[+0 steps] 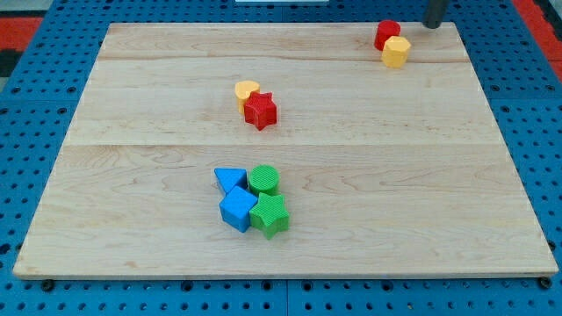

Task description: Push the hexagon into a group of blocks

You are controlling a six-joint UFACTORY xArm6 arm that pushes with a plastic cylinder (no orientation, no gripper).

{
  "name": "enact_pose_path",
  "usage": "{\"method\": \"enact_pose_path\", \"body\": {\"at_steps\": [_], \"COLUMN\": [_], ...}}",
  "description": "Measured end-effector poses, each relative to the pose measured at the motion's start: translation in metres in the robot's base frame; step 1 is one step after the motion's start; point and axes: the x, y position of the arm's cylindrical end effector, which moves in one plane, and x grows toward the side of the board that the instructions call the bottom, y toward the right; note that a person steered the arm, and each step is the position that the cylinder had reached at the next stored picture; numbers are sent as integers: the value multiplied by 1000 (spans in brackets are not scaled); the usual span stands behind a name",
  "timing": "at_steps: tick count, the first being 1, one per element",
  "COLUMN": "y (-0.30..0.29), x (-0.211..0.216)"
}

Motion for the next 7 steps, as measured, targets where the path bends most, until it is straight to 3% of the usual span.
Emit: {"method": "enact_pose_path", "body": {"at_steps": [2,5,7], "y": [-54,-11,-77], "x": [40,77,92]}}
